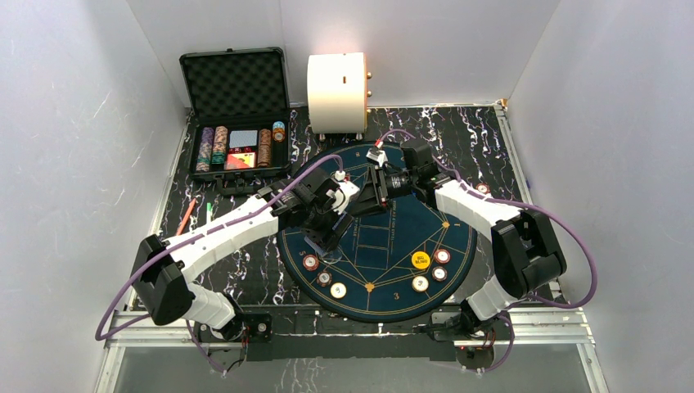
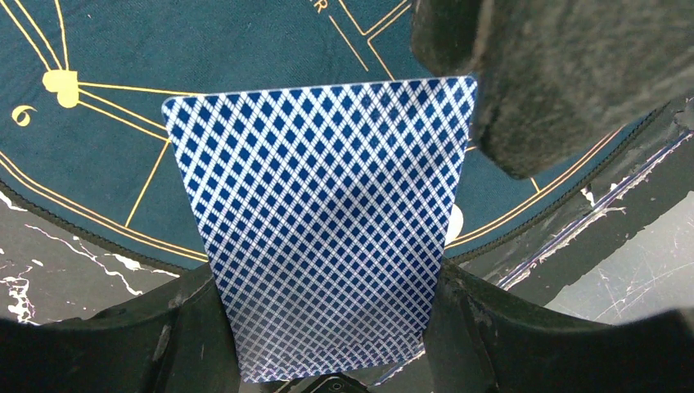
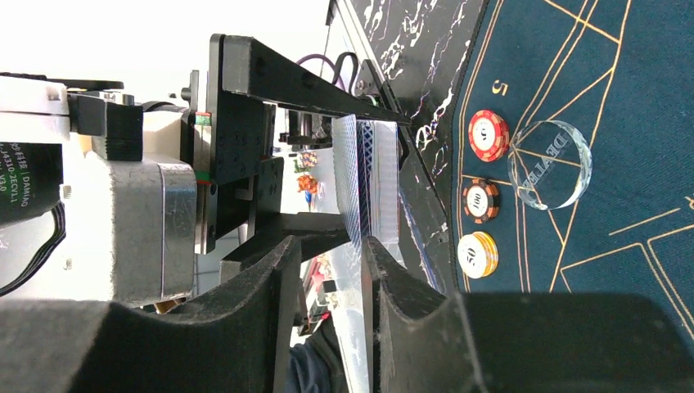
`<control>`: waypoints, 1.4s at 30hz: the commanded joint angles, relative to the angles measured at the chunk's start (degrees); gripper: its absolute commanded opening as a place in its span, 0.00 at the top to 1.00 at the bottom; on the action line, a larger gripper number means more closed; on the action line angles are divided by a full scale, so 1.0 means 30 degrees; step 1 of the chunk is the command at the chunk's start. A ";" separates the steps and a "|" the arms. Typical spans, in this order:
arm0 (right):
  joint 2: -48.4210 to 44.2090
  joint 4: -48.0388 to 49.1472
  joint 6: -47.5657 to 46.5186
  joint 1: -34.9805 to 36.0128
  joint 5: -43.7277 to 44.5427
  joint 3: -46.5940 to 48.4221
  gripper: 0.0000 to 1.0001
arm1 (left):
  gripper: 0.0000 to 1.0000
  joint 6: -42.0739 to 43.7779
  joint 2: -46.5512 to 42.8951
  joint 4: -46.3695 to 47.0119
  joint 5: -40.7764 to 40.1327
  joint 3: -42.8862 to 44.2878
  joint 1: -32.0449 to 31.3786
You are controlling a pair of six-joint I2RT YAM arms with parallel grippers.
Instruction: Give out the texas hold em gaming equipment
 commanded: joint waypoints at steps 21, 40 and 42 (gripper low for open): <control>0.0084 0.2899 0.2191 0.0464 -0.0226 -0.1122 0.70 | 1.00 -0.0162 0.0331 -0.0677 0.0393 0.0495 0.0093; 0.1186 -0.0084 -0.1086 0.0532 0.0759 0.0215 0.66 | 1.00 0.0016 0.0313 -0.0870 0.0773 0.0848 0.0093; 0.1149 0.0120 -0.0905 0.0536 0.0802 0.0142 0.72 | 1.00 0.0014 0.0287 -0.0913 0.0751 0.0805 0.0094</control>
